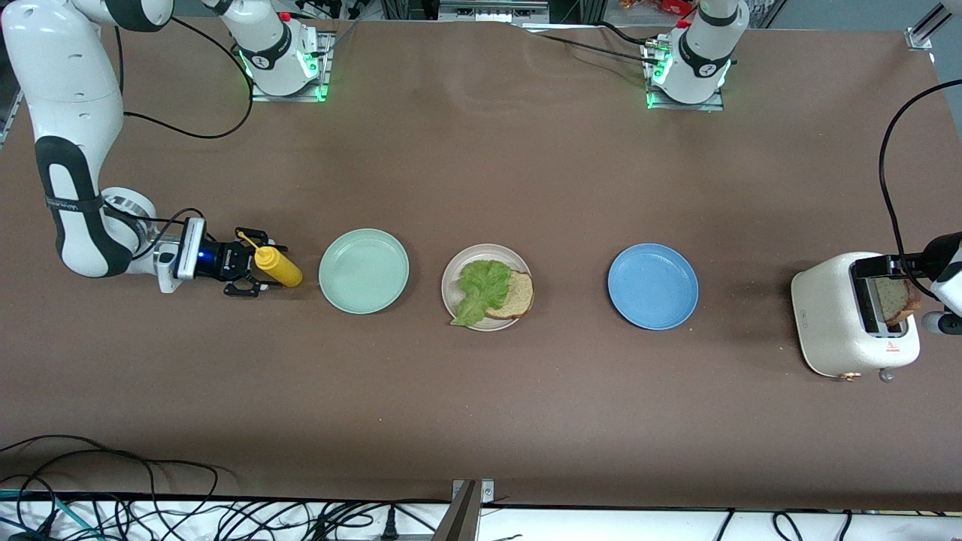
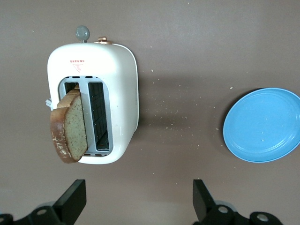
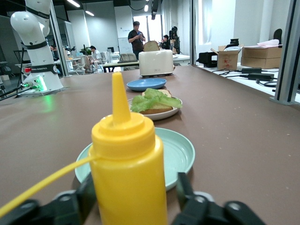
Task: Make sandwich on beige plate with both arms
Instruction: 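Close the right gripper around the yellow mustard bottle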
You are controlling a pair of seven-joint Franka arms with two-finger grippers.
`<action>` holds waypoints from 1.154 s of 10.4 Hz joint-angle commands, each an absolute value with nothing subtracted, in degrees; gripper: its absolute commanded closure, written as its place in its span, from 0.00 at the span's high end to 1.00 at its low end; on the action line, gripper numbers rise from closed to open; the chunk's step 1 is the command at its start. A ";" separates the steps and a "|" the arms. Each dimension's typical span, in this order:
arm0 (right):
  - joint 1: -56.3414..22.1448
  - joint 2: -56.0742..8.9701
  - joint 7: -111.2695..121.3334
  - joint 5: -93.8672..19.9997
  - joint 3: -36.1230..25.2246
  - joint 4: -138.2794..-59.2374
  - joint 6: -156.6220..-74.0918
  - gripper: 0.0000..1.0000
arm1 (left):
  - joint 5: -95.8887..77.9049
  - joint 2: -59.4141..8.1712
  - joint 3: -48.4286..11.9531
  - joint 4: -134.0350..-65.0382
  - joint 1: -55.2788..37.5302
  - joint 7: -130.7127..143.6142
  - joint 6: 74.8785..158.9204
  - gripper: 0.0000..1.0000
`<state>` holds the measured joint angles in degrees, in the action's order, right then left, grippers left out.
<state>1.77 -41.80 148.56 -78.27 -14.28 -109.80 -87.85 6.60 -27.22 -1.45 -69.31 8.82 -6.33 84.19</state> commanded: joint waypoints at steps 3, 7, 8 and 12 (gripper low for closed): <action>2.29 -40.27 142.84 -78.58 -13.80 -108.02 -86.22 0.00 | 8.09 -26.81 -1.49 -69.35 8.61 -6.77 84.29 1.00; 0.97 -37.19 126.61 -71.99 -13.89 -101.53 -86.83 0.00 | 8.09 -26.81 -1.49 -69.35 8.61 -6.68 84.29 1.00; -0.34 -35.61 120.73 -69.81 -13.89 -99.51 -88.05 0.00 | 8.09 -26.81 -1.49 -69.35 8.61 -6.68 84.20 1.00; -9.20 -32.61 92.44 -54.00 -13.97 -90.11 -96.31 0.00 | 8.17 -26.81 -1.49 -69.26 8.53 -6.68 84.20 1.00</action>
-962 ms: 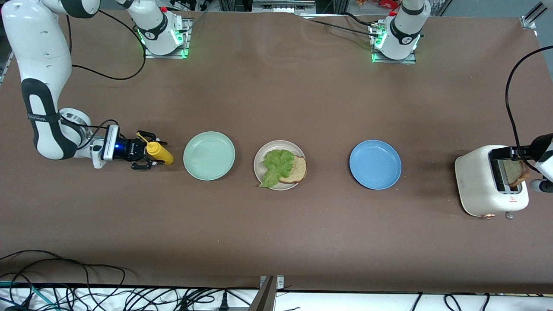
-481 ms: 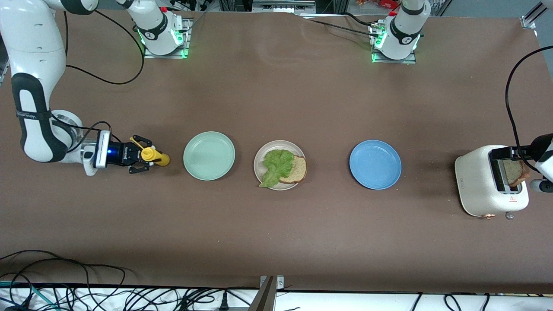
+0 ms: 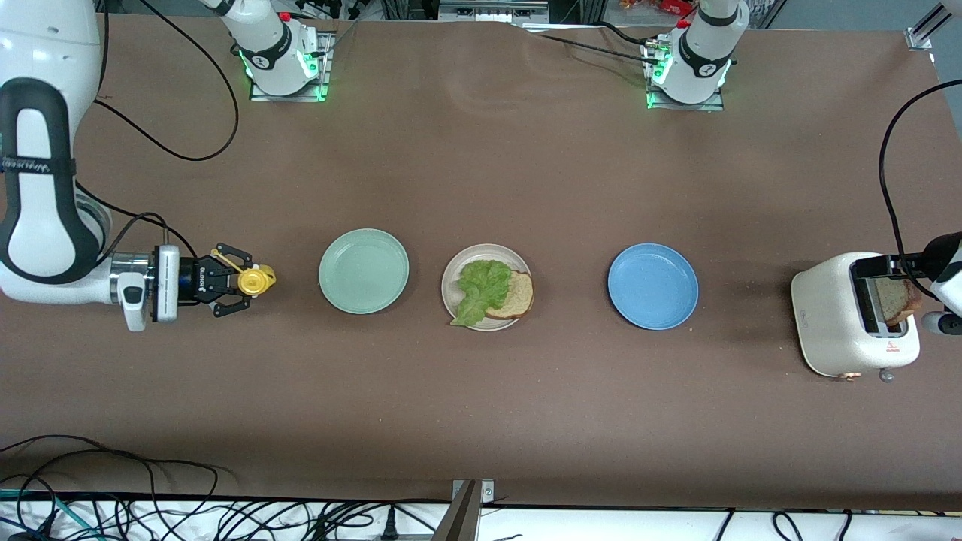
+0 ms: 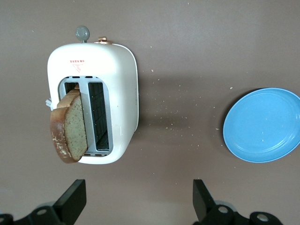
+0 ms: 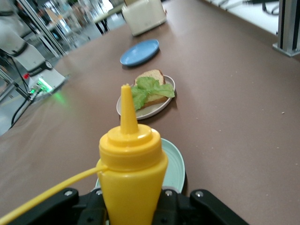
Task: Make sandwich on beige plate with both arms
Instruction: 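Lift the mustard bottle with the right gripper over the beige plate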
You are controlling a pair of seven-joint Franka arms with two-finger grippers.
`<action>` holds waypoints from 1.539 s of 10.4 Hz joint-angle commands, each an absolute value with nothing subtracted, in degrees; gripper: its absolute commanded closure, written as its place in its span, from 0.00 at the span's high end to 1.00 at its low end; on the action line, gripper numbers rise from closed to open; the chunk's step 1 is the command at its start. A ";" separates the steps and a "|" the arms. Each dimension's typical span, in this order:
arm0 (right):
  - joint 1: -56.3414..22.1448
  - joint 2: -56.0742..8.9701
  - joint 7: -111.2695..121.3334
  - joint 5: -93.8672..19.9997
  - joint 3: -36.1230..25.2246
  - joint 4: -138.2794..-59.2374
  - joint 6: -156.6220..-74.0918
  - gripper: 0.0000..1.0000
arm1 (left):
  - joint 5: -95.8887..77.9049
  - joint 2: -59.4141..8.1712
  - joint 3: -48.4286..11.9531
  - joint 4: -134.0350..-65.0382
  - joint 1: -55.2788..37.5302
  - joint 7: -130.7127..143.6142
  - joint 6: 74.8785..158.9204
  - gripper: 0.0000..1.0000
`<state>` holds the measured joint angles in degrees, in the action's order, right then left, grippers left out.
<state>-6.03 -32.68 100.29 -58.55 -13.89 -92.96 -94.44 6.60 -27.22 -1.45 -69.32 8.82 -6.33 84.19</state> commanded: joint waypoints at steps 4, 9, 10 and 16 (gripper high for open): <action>-21.94 -32.61 70.45 -37.13 -13.89 -85.09 -105.45 0.00 | 8.17 -26.81 -1.49 -69.26 8.53 -6.68 84.20 1.00; -36.71 -33.66 45.40 -14.01 -13.80 -80.60 -107.67 0.00 | 8.09 -26.81 -1.58 -69.26 8.53 -6.68 84.20 1.00; -39.26 -34.36 40.91 -10.23 -13.71 -79.38 -107.84 0.00 | 8.00 -26.81 -1.58 -69.26 8.53 -6.68 84.29 1.00; -52.37 -37.70 31.11 18.67 -13.71 -76.64 -106.96 0.00 | 7.82 -26.81 -1.84 -69.43 8.35 -6.68 84.20 1.00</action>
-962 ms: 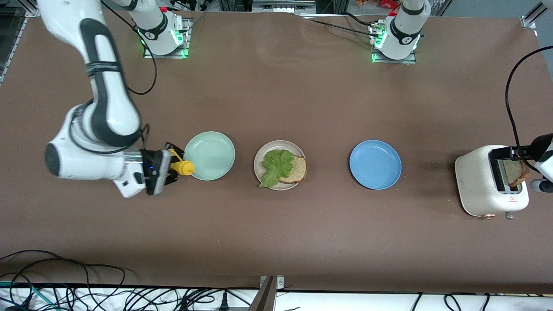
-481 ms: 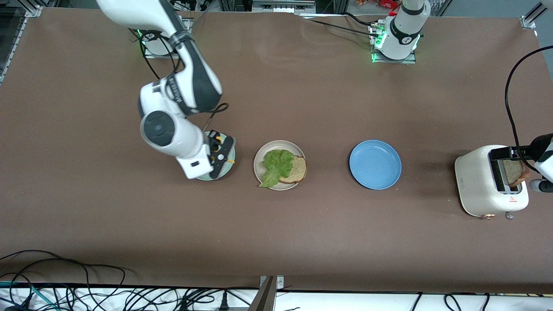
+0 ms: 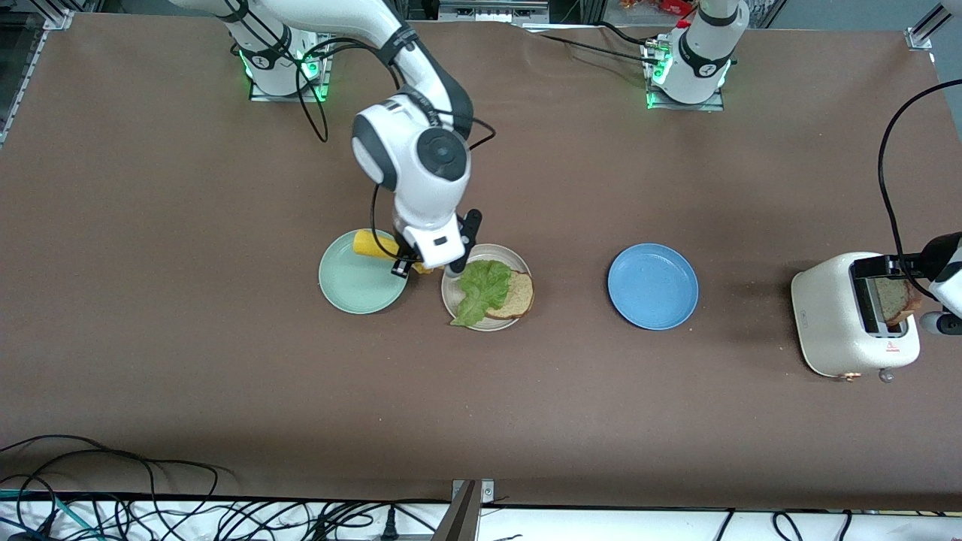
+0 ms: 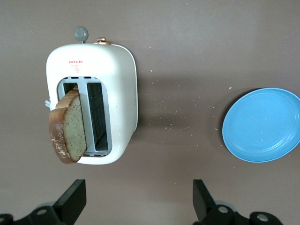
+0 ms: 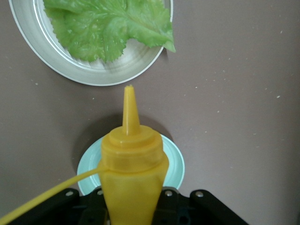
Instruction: Make sandwich on beige plate with both arms
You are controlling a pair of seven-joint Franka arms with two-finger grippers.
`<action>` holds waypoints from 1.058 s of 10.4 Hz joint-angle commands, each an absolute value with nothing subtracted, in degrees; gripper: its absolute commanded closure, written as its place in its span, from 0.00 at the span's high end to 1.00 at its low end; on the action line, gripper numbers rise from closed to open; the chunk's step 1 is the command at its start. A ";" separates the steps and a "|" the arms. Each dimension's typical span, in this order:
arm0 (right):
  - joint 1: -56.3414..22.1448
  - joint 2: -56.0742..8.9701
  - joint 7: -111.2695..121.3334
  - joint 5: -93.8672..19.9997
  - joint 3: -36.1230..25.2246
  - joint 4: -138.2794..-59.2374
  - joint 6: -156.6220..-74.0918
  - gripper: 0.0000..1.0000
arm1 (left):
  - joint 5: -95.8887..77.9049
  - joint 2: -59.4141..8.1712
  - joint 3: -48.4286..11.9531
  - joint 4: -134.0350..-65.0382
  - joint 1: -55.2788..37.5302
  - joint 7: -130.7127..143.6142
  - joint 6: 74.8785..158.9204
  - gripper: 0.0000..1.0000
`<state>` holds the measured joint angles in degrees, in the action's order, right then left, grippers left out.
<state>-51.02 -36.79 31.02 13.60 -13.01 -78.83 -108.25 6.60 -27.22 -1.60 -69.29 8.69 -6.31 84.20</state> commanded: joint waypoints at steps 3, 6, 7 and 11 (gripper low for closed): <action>-55.98 -38.23 31.03 28.29 -13.80 -76.82 -103.12 0.00 | 7.91 -26.81 -1.85 -69.35 8.09 -6.68 84.20 1.00; -56.52 -37.88 31.38 30.59 -13.97 -76.82 -98.71 0.00 | 7.91 -26.81 -1.85 -69.43 7.65 -6.51 84.20 1.00; -56.17 -37.45 31.46 30.15 -14.50 -76.73 -97.74 0.00 | 7.91 -26.81 -1.76 -69.43 7.30 -6.16 84.20 1.00; -47.40 -32.88 33.40 11.48 -15.38 -76.64 -97.73 0.00 | 7.91 -27.16 -1.67 -69.61 8.17 -6.50 85.07 1.00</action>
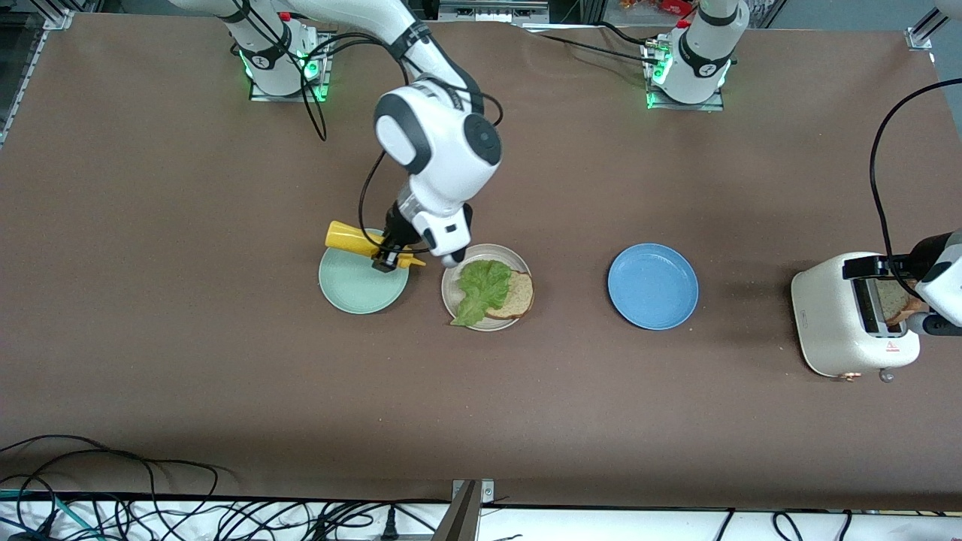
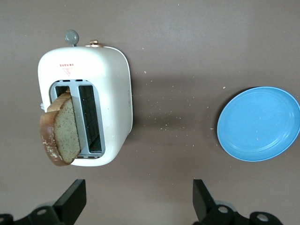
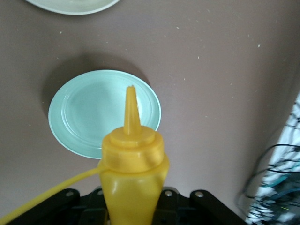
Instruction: Make sandwich on beige plate with both arms
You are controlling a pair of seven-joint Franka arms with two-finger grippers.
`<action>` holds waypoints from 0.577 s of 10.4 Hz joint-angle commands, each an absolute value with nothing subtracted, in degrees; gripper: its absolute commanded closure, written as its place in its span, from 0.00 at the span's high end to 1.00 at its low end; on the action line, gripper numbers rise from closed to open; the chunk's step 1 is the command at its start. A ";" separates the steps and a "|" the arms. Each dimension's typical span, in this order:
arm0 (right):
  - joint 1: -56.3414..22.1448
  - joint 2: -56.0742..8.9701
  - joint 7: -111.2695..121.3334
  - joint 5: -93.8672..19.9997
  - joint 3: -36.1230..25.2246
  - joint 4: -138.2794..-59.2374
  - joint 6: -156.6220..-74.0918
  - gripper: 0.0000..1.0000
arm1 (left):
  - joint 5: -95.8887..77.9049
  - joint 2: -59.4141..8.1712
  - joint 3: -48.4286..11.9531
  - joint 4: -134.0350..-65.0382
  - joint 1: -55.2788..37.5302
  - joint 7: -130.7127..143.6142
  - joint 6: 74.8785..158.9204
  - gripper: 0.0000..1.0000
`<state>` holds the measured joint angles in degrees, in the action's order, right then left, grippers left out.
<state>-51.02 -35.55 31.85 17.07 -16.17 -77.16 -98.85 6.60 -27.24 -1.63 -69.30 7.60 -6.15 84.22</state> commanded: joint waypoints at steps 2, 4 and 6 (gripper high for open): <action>-41.95 -31.56 34.88 -0.20 -15.38 -76.64 -98.00 0.00 | 8.00 -27.85 -1.67 -70.40 10.45 -8.17 88.59 1.00; -36.33 -30.59 40.06 -9.62 -15.47 -76.64 -98.17 0.00 | 7.91 -28.47 -1.67 -70.66 13.34 -10.26 91.12 1.00; -30.00 -30.32 47.76 -21.12 -15.38 -76.73 -98.17 0.00 | 7.82 -29.00 -1.76 -71.89 16.43 -13.61 93.95 1.00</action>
<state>-34.01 -31.35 42.91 -14.71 -16.43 -76.79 -98.87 6.61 -29.23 -1.11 -70.76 14.76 -10.86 92.41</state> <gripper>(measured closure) 0.841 0.000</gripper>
